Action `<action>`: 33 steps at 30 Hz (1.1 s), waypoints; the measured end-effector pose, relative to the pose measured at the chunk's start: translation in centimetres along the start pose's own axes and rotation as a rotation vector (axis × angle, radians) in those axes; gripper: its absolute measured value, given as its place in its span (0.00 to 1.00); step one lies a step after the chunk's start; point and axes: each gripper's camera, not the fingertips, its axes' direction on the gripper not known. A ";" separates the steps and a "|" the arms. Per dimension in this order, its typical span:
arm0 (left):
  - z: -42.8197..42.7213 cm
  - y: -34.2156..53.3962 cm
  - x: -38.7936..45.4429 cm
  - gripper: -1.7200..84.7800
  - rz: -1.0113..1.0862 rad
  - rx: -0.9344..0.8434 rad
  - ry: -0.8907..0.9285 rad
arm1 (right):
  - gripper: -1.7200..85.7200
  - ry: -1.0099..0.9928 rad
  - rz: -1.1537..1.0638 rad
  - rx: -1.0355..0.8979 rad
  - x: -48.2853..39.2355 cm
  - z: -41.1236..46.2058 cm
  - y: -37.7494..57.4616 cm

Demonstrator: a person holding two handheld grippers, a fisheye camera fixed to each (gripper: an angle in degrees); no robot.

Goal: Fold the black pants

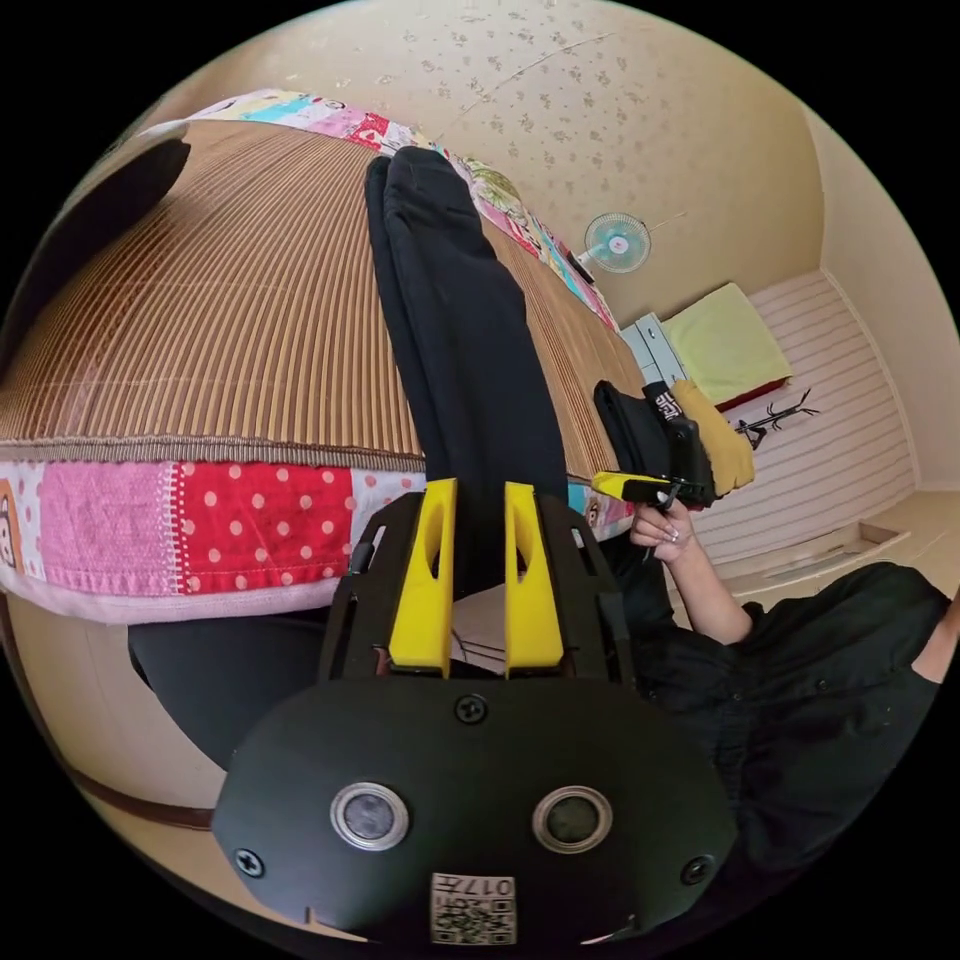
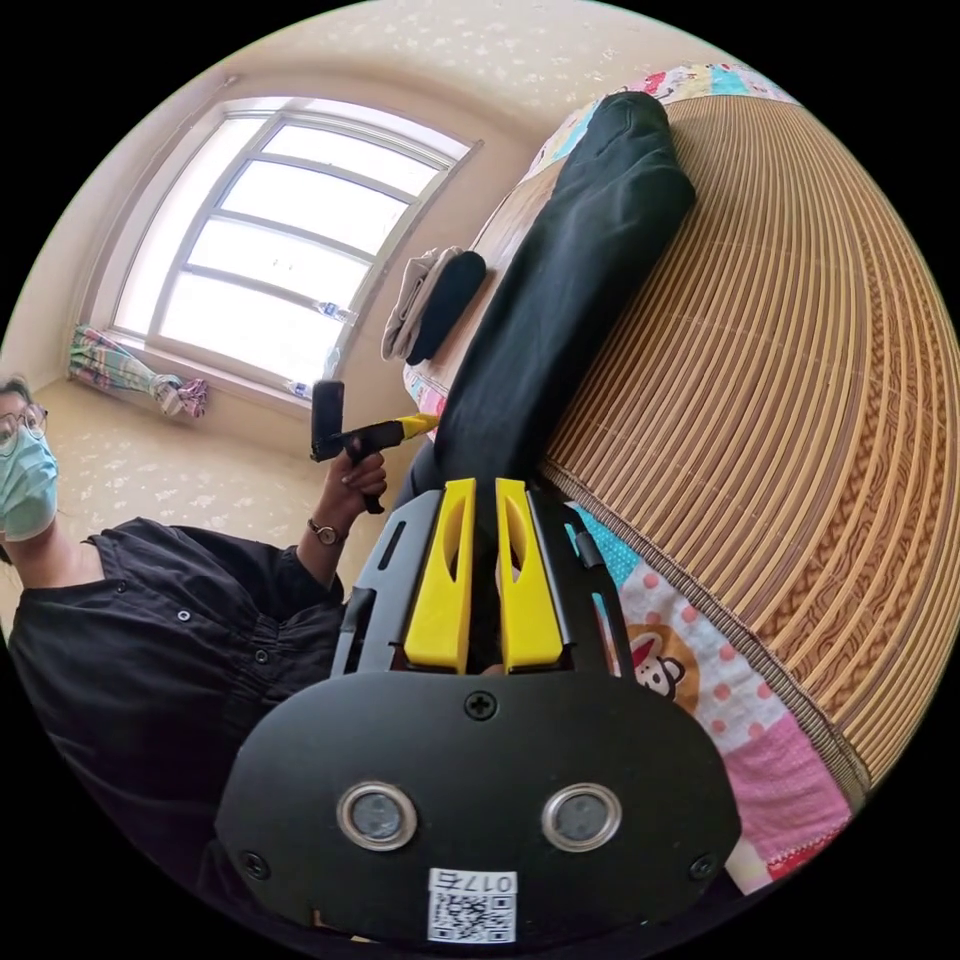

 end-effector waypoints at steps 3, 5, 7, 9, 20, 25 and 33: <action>1.3 -1.2 0.1 0.10 -0.026 -0.048 -0.012 | 0.04 -0.014 0.008 -0.008 -0.1 0.5 -0.2; 1.8 -1.4 0.2 0.08 -0.039 -0.061 -0.038 | 0.04 -0.013 0.003 -0.018 -0.5 0.7 -0.2; 1.1 -1.1 0.7 0.05 -0.019 -0.029 -0.025 | 0.04 -0.008 -0.002 -0.024 -0.7 0.8 -0.2; -0.2 -0.3 1.7 0.03 0.043 0.041 -0.022 | 0.05 0.000 -0.002 -0.027 -0.8 0.7 -0.3; 0.2 1.4 -2.0 0.06 -0.095 0.011 0.042 | 0.06 -0.039 0.024 0.012 -0.1 0.5 -1.1; -1.2 1.0 -2.1 0.09 -0.091 0.054 0.040 | 0.09 -0.006 0.046 0.007 -0.1 0.8 -1.8; -1.7 -0.5 -3.3 0.12 -0.123 0.041 0.018 | 0.11 0.018 0.061 -0.028 -0.5 2.6 -2.9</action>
